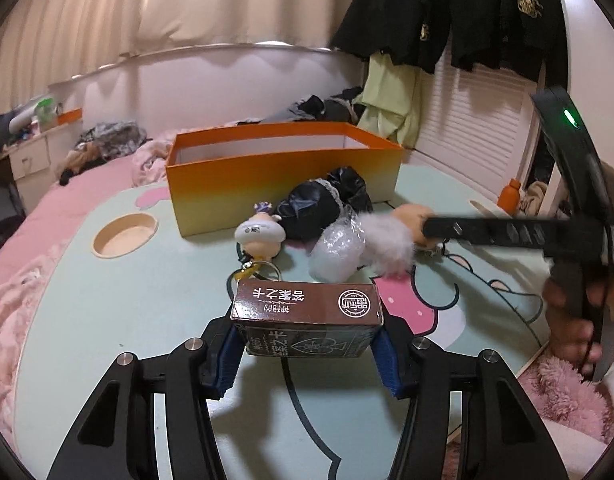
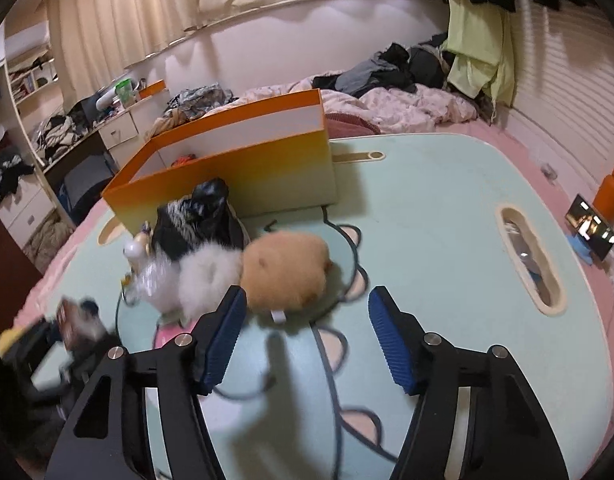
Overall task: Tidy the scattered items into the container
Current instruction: 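Grasp the brown milk carton with the left gripper while the right grasps the tan plush ball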
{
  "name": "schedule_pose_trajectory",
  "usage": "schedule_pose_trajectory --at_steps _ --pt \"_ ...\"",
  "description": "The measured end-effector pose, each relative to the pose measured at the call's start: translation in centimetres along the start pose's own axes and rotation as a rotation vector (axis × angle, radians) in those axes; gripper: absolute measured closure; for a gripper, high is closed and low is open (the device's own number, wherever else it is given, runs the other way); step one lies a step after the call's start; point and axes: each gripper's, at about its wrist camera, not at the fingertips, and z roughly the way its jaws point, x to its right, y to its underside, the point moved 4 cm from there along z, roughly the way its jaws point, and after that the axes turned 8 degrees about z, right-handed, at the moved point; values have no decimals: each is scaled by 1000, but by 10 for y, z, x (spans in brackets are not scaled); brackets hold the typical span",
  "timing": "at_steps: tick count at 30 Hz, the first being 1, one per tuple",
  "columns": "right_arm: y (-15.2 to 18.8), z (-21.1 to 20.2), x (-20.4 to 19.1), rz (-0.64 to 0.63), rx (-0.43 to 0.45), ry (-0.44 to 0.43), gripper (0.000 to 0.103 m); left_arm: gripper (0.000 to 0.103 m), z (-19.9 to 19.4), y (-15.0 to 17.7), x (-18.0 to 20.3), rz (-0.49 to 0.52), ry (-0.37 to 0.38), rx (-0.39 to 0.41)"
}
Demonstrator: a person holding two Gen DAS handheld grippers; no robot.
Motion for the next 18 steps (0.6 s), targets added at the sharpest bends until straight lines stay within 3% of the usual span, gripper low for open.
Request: schedule_pose_trajectory --at_steps 4,8,11,18 --pt "-15 12 -5 19 -15 1 40 48 -1 -1 3 22 -12 6" --pt "-15 30 -7 17 -74 25 53 48 -1 -1 1 22 -11 5" --pt "-9 29 -15 -46 -58 67 65 48 1 -1 0 13 -8 1" --pt "-5 11 -18 -65 17 39 68 48 2 -1 0 12 -6 -3"
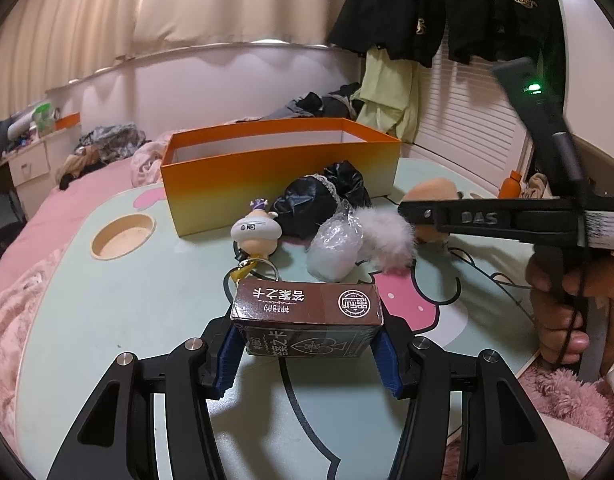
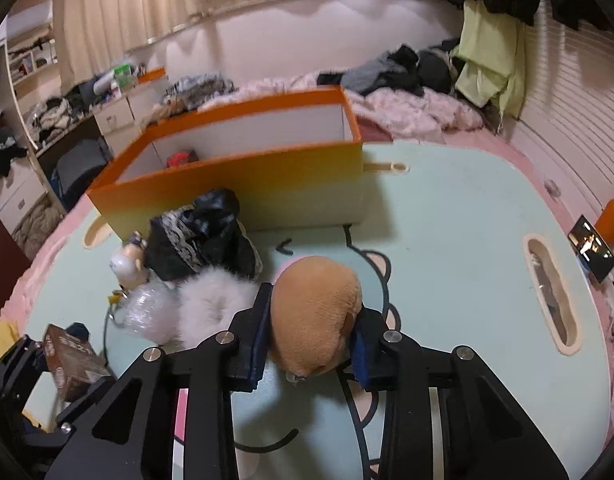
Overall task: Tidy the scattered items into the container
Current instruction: 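Grasp the brown milk carton with the left gripper while the right grasps the tan plush ball, then carry the carton and plush ball into the box and open both grippers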
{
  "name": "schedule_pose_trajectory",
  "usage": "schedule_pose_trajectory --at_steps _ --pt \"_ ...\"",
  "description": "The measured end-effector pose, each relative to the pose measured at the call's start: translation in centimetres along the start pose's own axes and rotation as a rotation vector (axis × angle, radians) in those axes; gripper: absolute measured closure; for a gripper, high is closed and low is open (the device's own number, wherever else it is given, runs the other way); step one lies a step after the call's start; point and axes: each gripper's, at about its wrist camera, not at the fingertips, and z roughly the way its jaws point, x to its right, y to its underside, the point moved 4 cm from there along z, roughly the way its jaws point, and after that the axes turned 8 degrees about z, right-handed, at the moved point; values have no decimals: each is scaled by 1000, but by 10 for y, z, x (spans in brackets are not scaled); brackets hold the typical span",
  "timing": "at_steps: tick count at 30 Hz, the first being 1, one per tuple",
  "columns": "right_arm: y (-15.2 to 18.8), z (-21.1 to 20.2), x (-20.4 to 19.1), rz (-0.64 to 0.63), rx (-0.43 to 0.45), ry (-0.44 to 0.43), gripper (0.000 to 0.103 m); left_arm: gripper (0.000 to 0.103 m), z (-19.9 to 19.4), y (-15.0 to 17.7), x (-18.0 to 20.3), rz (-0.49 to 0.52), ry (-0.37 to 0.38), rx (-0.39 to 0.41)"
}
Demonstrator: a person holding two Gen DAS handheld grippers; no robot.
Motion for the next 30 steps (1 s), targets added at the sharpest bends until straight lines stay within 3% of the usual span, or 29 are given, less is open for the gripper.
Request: schedule_pose_trajectory --at_steps 6,12,24,30 --pt "17 -21 -17 -77 43 -34 68 48 3 0 0 -3 -4 -15" --pt "37 -24 -30 -153 22 -42 68 48 6 2 -2 -21 -1 -31" --pt "33 -24 -27 -142 30 -34 68 48 5 0 2 -10 -5 -34" --pt "26 -28 -29 -161 59 -20 68 48 -1 -16 -2 3 -3 -19"
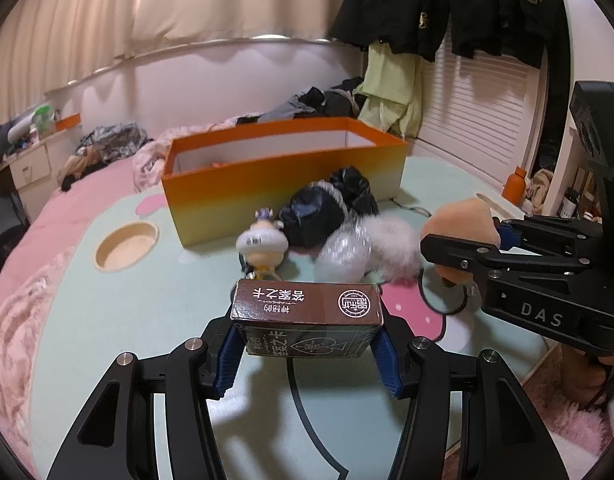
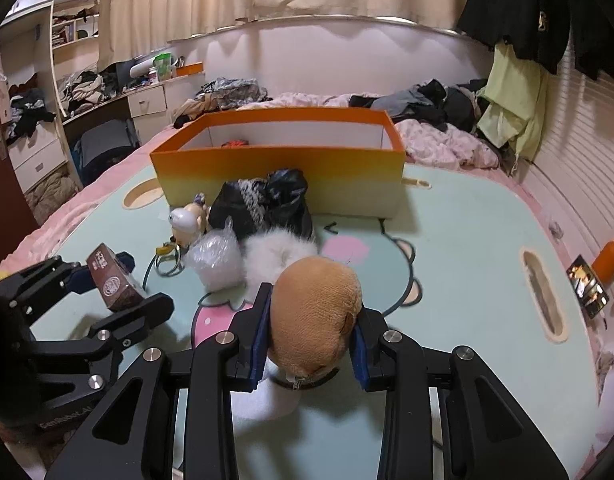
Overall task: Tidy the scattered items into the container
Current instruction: 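Carry the carton and plush ball into the box and open both grippers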
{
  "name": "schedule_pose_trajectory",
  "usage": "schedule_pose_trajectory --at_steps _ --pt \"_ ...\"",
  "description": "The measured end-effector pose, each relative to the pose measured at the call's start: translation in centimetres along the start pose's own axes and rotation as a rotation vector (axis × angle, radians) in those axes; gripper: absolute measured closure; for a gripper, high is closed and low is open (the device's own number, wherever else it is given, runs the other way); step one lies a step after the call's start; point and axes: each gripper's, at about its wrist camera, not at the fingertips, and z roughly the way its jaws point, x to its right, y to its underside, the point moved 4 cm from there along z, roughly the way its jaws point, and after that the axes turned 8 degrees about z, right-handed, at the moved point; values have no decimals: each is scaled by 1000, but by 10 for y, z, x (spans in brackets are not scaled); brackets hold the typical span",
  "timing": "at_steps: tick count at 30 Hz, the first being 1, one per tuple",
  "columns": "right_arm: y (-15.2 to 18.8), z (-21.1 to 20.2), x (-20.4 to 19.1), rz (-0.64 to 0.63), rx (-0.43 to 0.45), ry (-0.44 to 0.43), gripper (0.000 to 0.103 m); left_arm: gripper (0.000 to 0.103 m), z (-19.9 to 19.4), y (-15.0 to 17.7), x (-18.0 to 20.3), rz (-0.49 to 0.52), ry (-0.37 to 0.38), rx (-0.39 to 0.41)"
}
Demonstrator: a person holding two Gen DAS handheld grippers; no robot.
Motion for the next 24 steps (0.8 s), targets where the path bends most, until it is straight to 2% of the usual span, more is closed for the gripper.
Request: schedule_pose_trajectory --at_steps 3,8,11,17,20,24 --pt "-9 -3 1 0 16 -2 68 48 -1 -14 -11 -44 24 6" --pt "-33 -5 5 19 42 -26 68 48 0 -41 -26 -46 -7 25" --pt "-48 -4 4 7 64 -24 68 48 8 -58 -36 -54 0 26" --pt "-89 1 0 -20 94 -56 68 48 32 -113 -72 -73 -4 7" --pt "-118 13 -1 -28 95 -55 68 48 55 -139 -86 -76 -18 -45" --pt "-146 49 6 38 11 -112 68 48 93 -150 -96 -102 -8 -128"
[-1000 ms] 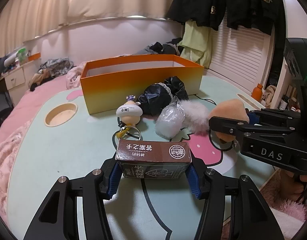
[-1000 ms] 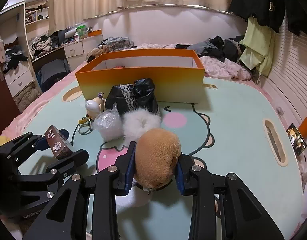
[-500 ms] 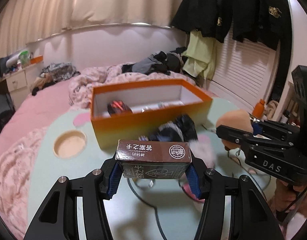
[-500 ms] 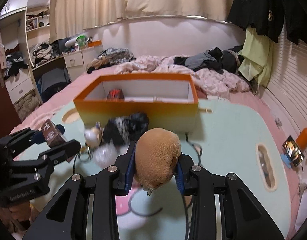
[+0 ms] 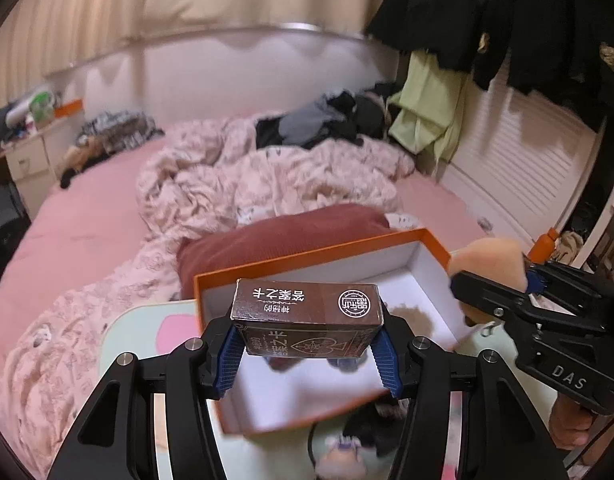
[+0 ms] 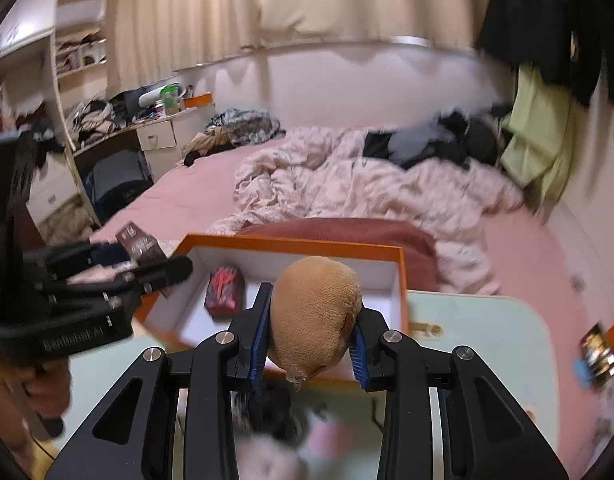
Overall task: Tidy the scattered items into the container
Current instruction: 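Carry the carton and plush ball into the box and open both grippers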
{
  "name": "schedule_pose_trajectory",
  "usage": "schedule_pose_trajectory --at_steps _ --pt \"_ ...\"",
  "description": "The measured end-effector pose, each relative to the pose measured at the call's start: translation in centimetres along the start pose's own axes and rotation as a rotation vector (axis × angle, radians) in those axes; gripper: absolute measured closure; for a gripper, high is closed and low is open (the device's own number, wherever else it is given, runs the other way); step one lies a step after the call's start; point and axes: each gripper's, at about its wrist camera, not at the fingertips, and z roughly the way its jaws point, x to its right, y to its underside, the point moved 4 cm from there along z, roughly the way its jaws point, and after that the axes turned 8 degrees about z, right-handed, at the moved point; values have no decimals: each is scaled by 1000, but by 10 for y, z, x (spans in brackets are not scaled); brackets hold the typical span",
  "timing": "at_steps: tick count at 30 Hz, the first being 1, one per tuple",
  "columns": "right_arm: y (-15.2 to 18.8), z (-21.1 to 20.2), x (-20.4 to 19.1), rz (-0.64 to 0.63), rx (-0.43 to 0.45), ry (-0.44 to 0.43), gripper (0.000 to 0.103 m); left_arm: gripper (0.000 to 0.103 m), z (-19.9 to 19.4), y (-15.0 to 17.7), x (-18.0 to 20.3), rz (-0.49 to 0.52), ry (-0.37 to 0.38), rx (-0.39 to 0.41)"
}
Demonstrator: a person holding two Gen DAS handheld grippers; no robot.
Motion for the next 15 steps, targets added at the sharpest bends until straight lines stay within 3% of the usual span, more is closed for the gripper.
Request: schedule_pose_trajectory --at_steps 7,13,15 --pt "-4 63 20 93 -142 -3 68 48 52 5 -6 -63 32 -100" --pt "-12 81 29 128 -157 33 65 46 75 0 -8 -80 39 -147" --pt "-15 80 30 142 -145 16 65 35 72 -2 -8 -81 27 -132"
